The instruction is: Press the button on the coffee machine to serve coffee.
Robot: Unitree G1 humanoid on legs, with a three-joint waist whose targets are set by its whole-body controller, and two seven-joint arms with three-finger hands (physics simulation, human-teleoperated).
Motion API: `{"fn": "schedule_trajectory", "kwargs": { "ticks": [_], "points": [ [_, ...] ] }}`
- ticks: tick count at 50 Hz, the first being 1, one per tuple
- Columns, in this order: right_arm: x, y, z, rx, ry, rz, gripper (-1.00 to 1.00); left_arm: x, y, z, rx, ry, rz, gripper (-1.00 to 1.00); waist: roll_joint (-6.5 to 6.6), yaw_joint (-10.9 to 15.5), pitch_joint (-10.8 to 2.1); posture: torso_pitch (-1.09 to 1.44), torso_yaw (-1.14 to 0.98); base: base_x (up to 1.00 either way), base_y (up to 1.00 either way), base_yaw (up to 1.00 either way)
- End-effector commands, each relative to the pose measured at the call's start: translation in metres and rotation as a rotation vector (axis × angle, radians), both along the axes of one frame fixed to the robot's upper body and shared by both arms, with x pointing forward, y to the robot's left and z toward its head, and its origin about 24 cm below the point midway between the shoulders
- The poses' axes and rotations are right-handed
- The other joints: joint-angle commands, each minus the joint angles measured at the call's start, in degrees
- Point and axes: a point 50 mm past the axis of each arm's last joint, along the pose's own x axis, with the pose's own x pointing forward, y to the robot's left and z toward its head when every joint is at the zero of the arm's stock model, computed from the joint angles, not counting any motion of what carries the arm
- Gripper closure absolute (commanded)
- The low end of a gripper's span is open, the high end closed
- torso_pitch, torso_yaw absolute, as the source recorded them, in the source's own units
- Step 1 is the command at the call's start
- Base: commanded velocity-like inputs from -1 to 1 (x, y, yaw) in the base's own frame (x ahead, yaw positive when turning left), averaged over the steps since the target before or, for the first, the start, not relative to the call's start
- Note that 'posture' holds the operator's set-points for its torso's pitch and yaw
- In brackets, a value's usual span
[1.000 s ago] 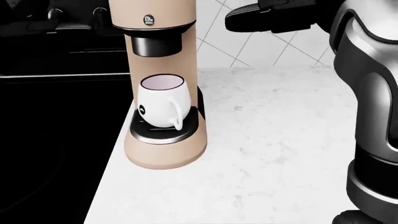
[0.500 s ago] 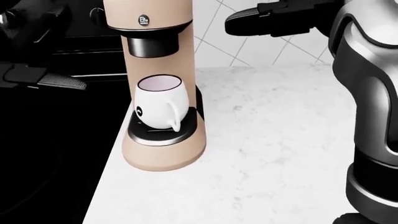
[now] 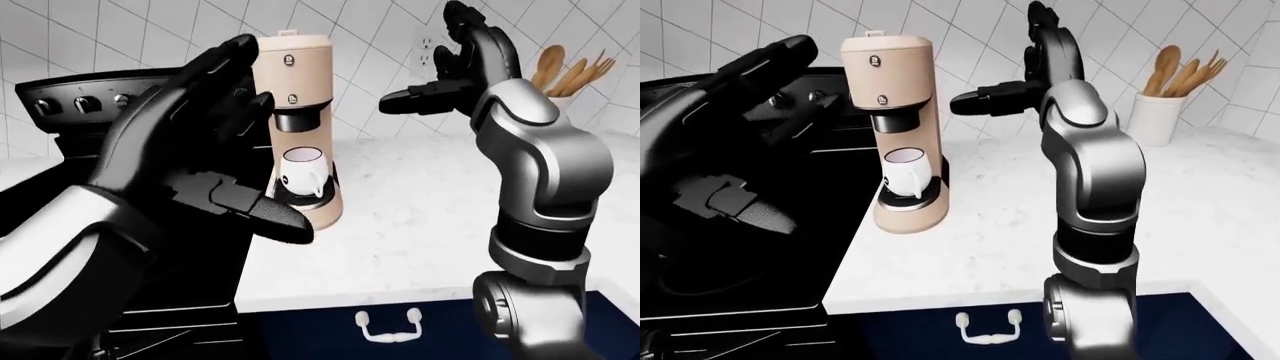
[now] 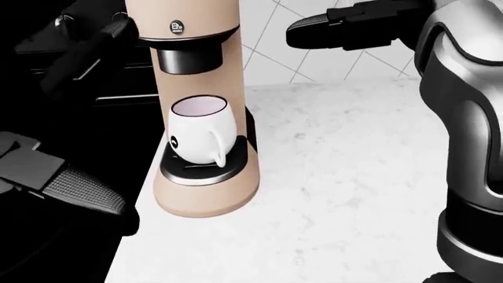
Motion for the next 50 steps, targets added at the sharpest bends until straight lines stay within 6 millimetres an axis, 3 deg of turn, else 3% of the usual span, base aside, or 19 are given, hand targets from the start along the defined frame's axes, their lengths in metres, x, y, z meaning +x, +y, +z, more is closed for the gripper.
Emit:
{"fn": "schedule_trajectory", "kwargs": {
  "ticks": [1,11,24,41,50],
  "points": [
    [-0.004,-0.001,0.016,0.001,-0.082,-0.003,-1.0,-0.003,0.002,0.01,-0.043,-0.03,0.009,-1.0,-0.04,0.0,-0.23,-0.49,0.0,0.0,0.0,0.0],
    [-0.003,0.0,0.014,0.006,-0.082,0.0,-1.0,-0.012,-0.014,0.012,-0.046,-0.028,-0.064,-1.0,-0.13,0.09,-0.15,-0.49,0.0,0.0,0.0,0.0],
    [-0.003,0.001,0.014,0.009,-0.082,0.002,-1.0,0.0,-0.031,0.013,-0.047,-0.023,-0.104,-1.0,-0.63,0.14,-0.29,-0.49,0.0,0.0,0.0,0.0],
    [-0.002,0.002,0.014,0.011,-0.081,0.006,-1.0,0.027,-0.027,0.003,-0.031,-0.032,-0.055,-1.0,-0.93,-0.08,-0.49,-0.49,0.0,0.0,0.0,0.0],
    [-0.001,0.004,0.012,0.013,-0.079,0.008,-1.0,0.028,-0.027,-0.003,-0.03,-0.024,-0.066,-1.0,-1.08,-0.15,-0.61,-0.49,0.0,0.0,0.0,0.0]
  ]
}}
